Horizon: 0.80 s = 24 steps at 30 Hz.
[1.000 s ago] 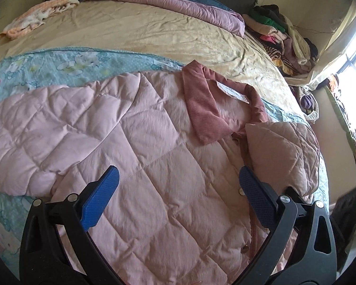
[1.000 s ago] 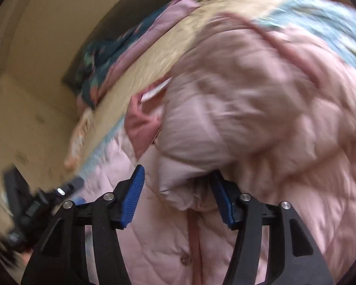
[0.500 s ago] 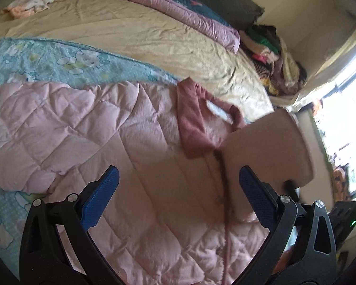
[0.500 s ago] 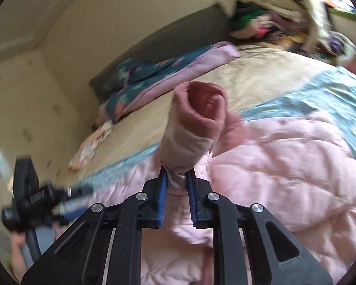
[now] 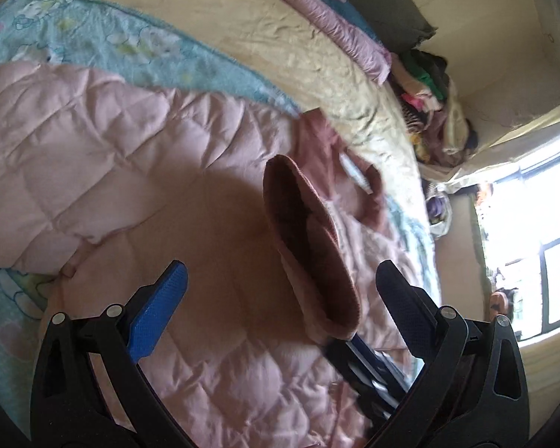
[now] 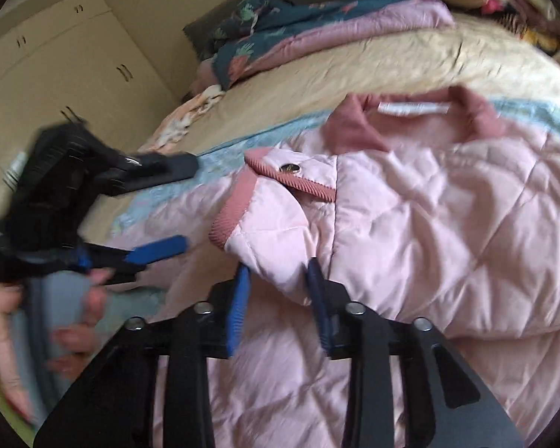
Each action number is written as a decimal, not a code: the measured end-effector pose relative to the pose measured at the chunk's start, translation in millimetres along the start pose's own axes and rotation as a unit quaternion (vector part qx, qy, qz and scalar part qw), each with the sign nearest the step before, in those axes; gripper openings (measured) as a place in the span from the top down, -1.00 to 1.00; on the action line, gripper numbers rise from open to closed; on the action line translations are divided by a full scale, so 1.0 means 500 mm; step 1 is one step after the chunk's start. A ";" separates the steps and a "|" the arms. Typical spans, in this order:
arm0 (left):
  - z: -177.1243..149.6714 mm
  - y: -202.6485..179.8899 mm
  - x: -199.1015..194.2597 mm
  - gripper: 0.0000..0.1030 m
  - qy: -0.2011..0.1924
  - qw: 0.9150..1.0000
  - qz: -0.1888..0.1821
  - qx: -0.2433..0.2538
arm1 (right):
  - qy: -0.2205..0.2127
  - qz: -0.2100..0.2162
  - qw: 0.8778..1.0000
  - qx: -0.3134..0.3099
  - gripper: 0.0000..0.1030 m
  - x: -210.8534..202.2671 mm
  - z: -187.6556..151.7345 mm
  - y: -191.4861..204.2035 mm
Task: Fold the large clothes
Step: 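Grasp the sleeve cuff with the left gripper while the right gripper releases it, then lay the cuff flat on the jacket front and open the left gripper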
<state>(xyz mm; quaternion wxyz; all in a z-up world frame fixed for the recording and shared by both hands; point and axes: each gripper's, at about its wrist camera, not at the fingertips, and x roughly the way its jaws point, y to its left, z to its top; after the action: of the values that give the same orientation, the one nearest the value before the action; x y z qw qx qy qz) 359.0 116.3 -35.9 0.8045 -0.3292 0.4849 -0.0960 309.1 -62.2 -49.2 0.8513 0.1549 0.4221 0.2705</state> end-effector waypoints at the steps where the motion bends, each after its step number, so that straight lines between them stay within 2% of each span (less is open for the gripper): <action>1: -0.005 0.001 0.013 -0.84 0.006 1.000 0.006 0.002 | -0.007 -0.003 1.000 0.003 0.13 -0.017 -0.004 -0.005; 2: -0.008 0.004 0.024 -0.82 0.014 1.000 0.005 0.000 | -0.017 -0.011 1.000 0.004 0.06 -0.038 -0.002 -0.019; 5: -0.019 0.014 0.062 -0.82 0.037 0.999 0.001 -0.013 | -0.024 -0.038 0.999 0.013 0.05 -0.080 0.000 -0.052; 8: -0.033 0.015 0.092 -0.82 0.041 0.999 0.019 -0.015 | -0.030 -0.067 0.997 0.030 0.05 -0.123 -0.003 -0.097; 10: -0.041 0.005 0.102 -0.73 0.035 0.999 0.028 -0.004 | -0.037 -0.095 0.994 0.039 0.05 -0.149 -0.010 -0.127; 11: -0.043 -0.002 0.104 -0.33 0.031 0.999 0.030 0.005 | -0.039 -0.106 0.993 0.043 0.05 -0.161 -0.017 -0.143; 12: -0.044 -0.008 0.107 0.20 0.032 0.999 0.034 0.012 | -0.042 -0.116 0.991 0.051 0.05 -0.178 -0.021 -0.162; 13: -0.046 -0.012 0.110 0.27 0.031 0.998 0.049 0.017 | -0.043 -0.124 0.990 0.056 0.05 -0.188 -0.025 -0.175; 14: -0.049 -0.023 0.110 0.44 0.024 0.997 0.063 0.037 | -0.045 -0.135 0.988 0.063 0.05 -0.199 -0.027 -0.190; 15: -0.049 -0.036 0.107 0.76 0.014 0.996 0.066 0.057 | -0.047 -0.141 0.987 0.068 0.05 -0.206 -0.031 -0.204; 17: -0.048 -0.057 0.087 0.80 -0.008 0.993 0.077 0.089 | -0.054 -0.149 0.984 0.080 0.05 -0.222 -0.032 -0.226; 21: -0.026 -0.082 0.029 0.82 -0.057 0.988 0.074 0.122 | -0.070 -0.169 0.978 0.096 0.01 -0.247 -0.021 -0.265; 24: -0.017 -0.077 0.014 0.82 -0.072 0.981 0.103 0.145 | -0.066 -0.180 0.977 0.096 -0.06 -0.247 -0.015 -0.284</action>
<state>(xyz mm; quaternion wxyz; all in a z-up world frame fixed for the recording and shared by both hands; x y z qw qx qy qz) 361.8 79.7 -19.4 0.8822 -0.1638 0.4378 -0.0575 288.5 -249.5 -45.2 0.8934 0.1745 0.4097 0.0603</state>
